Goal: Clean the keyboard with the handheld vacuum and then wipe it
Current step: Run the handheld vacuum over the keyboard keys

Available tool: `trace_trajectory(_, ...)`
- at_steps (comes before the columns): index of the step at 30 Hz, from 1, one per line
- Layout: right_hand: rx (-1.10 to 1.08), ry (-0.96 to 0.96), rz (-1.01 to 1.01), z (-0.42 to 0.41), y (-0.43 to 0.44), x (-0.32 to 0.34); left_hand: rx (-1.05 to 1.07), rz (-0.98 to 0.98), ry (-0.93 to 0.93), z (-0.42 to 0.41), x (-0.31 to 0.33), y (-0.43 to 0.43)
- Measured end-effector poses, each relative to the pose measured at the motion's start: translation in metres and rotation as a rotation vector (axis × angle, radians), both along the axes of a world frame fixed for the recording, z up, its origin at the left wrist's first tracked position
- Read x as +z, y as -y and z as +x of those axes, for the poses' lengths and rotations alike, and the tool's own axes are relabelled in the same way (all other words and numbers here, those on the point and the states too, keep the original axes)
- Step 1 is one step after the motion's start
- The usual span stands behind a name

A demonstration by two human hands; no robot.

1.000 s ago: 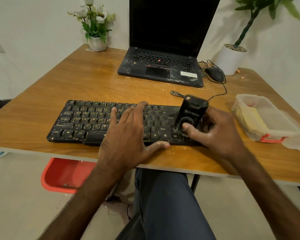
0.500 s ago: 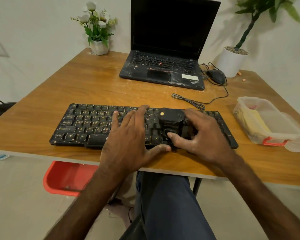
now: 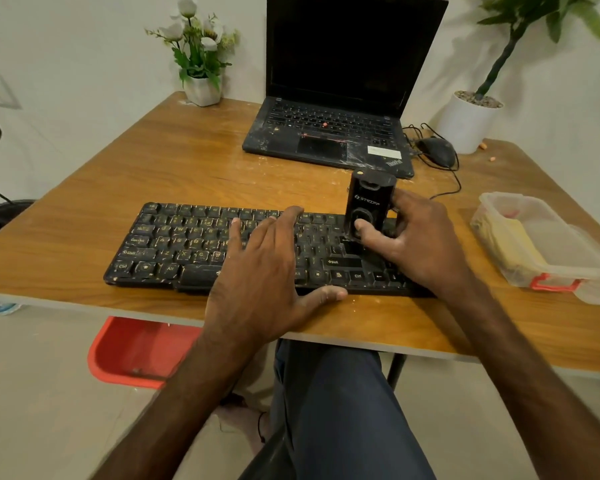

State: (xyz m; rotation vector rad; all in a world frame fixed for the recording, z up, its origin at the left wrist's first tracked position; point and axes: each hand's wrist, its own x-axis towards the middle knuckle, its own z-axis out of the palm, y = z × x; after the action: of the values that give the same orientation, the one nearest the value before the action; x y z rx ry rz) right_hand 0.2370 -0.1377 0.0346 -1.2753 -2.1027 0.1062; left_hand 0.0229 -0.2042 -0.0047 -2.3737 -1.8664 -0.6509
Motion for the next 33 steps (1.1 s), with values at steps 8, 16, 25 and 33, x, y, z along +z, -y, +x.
trace_trajectory(8, 0.077, -0.134, -0.154, -0.011, 0.006, 0.001, -0.004, 0.000, -0.008, 0.000, -0.001, 0.000)
trace_trajectory(16, 0.145, -0.204, -0.301, -0.021, 0.008, 0.001, 0.000, 0.024, -0.022, 0.000, -0.003, 0.000)
trace_trajectory(25, 0.232, -0.097, -0.183, -0.037, 0.015, 0.005, 0.004, 0.001, 0.021, -0.001, -0.004, -0.001)
trace_trajectory(33, 0.118, -0.098, -0.156, -0.039, -0.018, 0.008, 0.017, 0.040, 0.070, -0.010, 0.003, -0.001)
